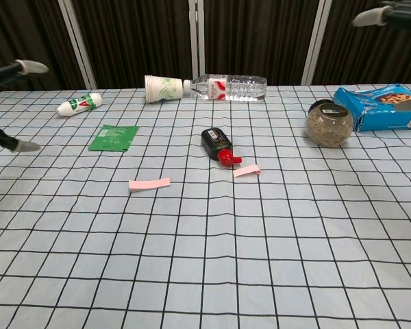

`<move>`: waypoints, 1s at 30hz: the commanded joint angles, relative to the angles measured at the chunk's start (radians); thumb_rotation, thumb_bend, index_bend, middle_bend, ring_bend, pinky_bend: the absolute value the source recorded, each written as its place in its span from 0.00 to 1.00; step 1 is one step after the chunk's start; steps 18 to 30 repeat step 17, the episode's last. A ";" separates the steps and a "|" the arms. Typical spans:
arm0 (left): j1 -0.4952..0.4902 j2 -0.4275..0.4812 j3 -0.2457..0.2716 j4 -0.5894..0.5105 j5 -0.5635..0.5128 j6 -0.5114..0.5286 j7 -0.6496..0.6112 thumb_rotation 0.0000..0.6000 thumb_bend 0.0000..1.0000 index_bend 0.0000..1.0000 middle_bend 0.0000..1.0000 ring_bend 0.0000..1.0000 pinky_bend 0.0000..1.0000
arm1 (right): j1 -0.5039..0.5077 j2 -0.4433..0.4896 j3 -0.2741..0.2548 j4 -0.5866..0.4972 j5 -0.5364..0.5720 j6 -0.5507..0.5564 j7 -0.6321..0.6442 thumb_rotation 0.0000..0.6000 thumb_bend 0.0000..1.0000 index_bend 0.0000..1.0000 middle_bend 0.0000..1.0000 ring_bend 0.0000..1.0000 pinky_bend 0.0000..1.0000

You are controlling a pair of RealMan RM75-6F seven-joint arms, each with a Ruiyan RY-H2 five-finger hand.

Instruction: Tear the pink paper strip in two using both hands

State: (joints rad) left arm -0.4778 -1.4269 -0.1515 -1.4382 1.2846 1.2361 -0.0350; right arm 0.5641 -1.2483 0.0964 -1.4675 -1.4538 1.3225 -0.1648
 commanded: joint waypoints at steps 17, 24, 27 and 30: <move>0.296 0.269 0.158 -0.153 0.172 0.304 0.000 1.00 0.00 0.00 0.00 0.00 0.00 | -0.360 0.113 -0.103 -0.065 -0.036 0.301 0.123 1.00 0.00 0.00 0.00 0.00 0.00; 0.296 0.269 0.158 -0.153 0.172 0.304 0.000 1.00 0.00 0.00 0.00 0.00 0.00 | -0.360 0.113 -0.103 -0.065 -0.036 0.301 0.123 1.00 0.00 0.00 0.00 0.00 0.00; 0.296 0.269 0.158 -0.153 0.172 0.304 0.000 1.00 0.00 0.00 0.00 0.00 0.00 | -0.360 0.113 -0.103 -0.065 -0.036 0.301 0.123 1.00 0.00 0.00 0.00 0.00 0.00; 0.296 0.269 0.158 -0.153 0.172 0.304 0.000 1.00 0.00 0.00 0.00 0.00 0.00 | -0.360 0.113 -0.103 -0.065 -0.036 0.301 0.123 1.00 0.00 0.00 0.00 0.00 0.00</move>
